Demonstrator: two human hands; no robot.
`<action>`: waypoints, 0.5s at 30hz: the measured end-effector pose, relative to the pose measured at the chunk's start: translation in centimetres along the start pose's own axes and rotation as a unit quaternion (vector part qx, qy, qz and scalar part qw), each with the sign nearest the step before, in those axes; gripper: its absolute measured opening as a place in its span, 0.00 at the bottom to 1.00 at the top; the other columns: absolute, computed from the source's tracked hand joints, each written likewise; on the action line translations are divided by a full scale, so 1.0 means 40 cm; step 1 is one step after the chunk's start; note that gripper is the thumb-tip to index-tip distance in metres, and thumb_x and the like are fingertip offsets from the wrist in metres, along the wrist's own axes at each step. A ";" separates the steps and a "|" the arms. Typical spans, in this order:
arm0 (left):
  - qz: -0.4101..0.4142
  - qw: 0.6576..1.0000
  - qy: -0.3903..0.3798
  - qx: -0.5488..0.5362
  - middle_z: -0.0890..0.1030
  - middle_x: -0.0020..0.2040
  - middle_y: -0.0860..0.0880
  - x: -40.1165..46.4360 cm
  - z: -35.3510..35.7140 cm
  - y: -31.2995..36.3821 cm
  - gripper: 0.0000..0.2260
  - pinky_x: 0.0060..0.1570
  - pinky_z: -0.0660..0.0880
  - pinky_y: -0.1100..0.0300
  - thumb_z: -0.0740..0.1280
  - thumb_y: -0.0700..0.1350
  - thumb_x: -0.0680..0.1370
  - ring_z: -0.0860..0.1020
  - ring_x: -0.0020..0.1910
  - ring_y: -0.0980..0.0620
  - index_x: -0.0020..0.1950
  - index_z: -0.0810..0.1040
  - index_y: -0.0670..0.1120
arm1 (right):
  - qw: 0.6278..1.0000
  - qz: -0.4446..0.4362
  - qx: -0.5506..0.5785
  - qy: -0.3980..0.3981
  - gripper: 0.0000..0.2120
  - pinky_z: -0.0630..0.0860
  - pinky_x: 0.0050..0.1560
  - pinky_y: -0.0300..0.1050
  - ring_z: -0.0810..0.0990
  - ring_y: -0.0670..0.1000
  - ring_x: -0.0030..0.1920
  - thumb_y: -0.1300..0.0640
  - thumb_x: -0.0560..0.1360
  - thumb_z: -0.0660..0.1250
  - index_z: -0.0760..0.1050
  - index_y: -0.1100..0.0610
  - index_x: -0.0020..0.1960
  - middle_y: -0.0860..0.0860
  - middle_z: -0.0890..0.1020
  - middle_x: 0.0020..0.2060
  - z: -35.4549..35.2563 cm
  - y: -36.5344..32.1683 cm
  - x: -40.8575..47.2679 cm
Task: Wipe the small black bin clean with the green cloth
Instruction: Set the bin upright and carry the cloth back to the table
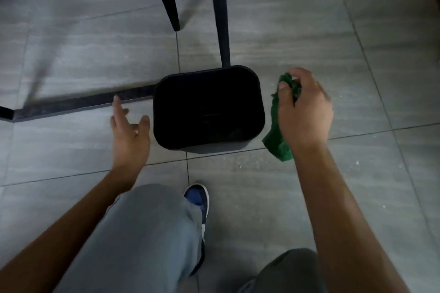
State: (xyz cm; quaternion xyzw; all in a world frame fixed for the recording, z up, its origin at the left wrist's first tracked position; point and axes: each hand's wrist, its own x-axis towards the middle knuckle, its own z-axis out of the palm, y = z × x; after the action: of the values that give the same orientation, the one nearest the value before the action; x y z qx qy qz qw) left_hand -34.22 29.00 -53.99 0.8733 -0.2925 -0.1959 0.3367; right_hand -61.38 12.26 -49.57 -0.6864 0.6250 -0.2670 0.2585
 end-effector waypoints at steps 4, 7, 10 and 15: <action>0.018 0.998 -0.065 -0.020 0.68 0.72 0.53 -0.092 -0.108 0.144 0.29 0.52 0.77 0.60 0.63 0.51 0.83 0.76 0.55 0.63 0.81 0.55 0.55 | 0.990 0.053 0.120 -0.044 0.14 0.69 0.34 0.44 0.73 0.48 0.31 0.57 0.85 0.62 0.77 0.51 0.69 0.48 0.80 0.34 -0.118 -0.107 -0.077; 0.006 0.965 -0.254 -0.065 0.75 0.70 0.55 -0.170 -0.168 0.289 0.30 0.63 0.73 0.62 0.62 0.63 0.77 0.75 0.64 0.66 0.78 0.64 0.55 | 0.960 0.120 0.243 -0.072 0.13 0.73 0.32 0.49 0.76 0.58 0.33 0.60 0.84 0.63 0.77 0.48 0.65 0.53 0.81 0.35 -0.212 -0.207 -0.128; -0.150 0.859 -0.411 -0.265 0.79 0.69 0.47 -0.239 -0.205 0.441 0.32 0.72 0.69 0.46 0.60 0.66 0.77 0.76 0.69 0.50 0.75 0.71 0.49 | 0.899 0.202 0.376 -0.100 0.14 0.78 0.38 0.46 0.83 0.49 0.38 0.62 0.84 0.63 0.79 0.48 0.64 0.47 0.85 0.39 -0.307 -0.312 -0.175; -0.216 0.769 -0.437 -0.414 0.75 0.70 0.36 -0.334 -0.311 0.620 0.31 0.72 0.69 0.42 0.66 0.58 0.78 0.73 0.71 0.37 0.73 0.71 0.38 | 0.807 0.303 0.488 -0.135 0.15 0.84 0.53 0.52 0.86 0.55 0.53 0.63 0.85 0.62 0.79 0.50 0.67 0.55 0.87 0.52 -0.472 -0.444 -0.237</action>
State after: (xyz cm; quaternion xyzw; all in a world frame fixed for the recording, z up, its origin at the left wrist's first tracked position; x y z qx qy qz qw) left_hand -46.94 28.56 -25.95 0.5097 -0.1024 -0.7258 0.4506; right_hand -62.34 22.83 -24.10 -0.2745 0.5472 -0.3500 0.7090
